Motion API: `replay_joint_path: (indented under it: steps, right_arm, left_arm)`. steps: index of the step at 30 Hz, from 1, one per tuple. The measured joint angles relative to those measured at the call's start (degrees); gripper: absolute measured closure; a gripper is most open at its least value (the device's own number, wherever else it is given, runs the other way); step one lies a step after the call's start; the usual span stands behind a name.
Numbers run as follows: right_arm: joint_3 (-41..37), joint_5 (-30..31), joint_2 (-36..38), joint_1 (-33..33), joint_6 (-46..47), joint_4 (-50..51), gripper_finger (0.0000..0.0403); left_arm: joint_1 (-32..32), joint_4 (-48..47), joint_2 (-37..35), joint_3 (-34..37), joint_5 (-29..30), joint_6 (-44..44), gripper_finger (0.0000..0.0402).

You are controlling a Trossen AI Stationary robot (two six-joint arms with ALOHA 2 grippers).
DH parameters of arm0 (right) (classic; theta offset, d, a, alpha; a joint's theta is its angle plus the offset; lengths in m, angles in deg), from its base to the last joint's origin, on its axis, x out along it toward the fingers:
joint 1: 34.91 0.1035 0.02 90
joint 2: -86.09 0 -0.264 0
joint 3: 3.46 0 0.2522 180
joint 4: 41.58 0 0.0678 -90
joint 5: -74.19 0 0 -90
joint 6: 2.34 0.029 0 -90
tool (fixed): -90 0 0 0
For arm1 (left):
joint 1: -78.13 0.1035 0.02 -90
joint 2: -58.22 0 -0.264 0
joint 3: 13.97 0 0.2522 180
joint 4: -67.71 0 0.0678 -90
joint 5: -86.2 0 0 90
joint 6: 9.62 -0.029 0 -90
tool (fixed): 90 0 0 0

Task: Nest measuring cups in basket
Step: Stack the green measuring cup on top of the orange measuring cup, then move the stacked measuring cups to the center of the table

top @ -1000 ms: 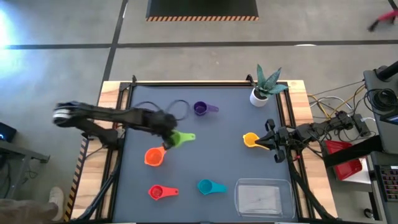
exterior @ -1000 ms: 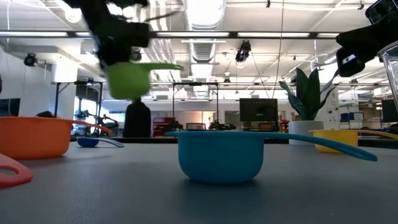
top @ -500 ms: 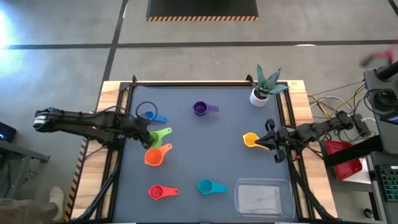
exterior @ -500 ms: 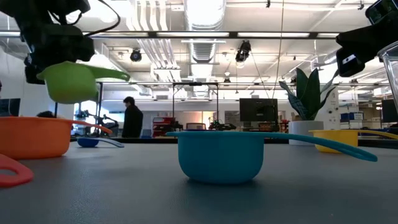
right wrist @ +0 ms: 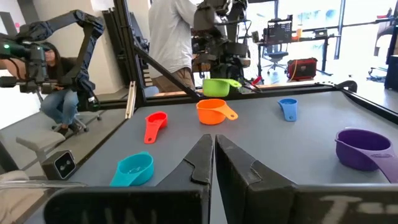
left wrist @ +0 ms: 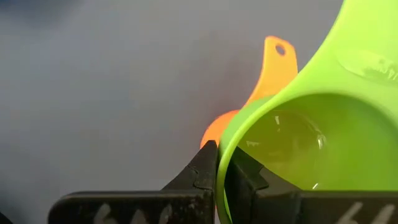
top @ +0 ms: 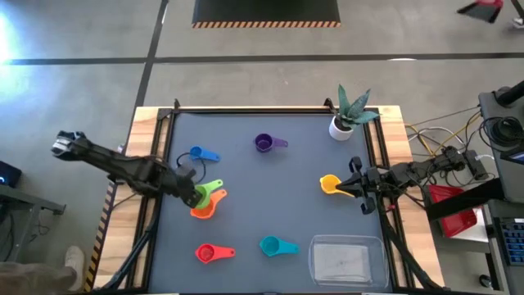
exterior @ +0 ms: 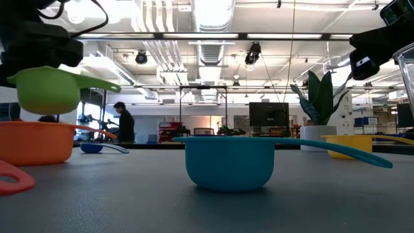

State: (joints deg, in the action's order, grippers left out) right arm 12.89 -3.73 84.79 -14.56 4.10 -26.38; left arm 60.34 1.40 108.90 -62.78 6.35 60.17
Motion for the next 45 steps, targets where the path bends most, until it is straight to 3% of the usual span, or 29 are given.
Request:
replay_joint_path:
  steps: [13,20,25,32,37,41,45]
  right_arm:
    - [0.0,0.0,0.0,0.0,0.0,0.0,0.0394]
    - [0.0,0.0,0.0,0.0,0.0,0.0,0.0394]
    - [0.0,0.0,0.0,0.0,0.0,0.0,0.0394]
    - [0.0,0.0,0.0,0.0,0.0,0.0,0.0394]
    - [0.0,0.0,0.0,0.0,0.0,0.0,0.0394]
    - [0.0,0.0,0.0,0.0,0.0,0.0,0.0394]
    - [0.0,0.0,0.0,0.0,0.0,0.0,0.0394]
  left_arm:
    - [-3.9,0.5,7.4,0.0,1.4,4.6,0.0397]
    - [-3.9,3.5,9.4,0.0,0.6,2.6,0.0334]
    - [-3.9,2.9,9.3,-2.4,-0.1,-1.0,0.0273]
    - [-3.8,-3.2,9.3,-9.0,6.3,-8.1,0.0207]
    - [-2.4,-3.6,12.5,-10.7,6.5,-16.4,0.0188]
    - [-0.5,-3.7,16.6,-9.6,2.0,-20.9,0.0186]
    - [-0.3,-3.7,20.7,-8.5,1.2,-23.5,0.0186]
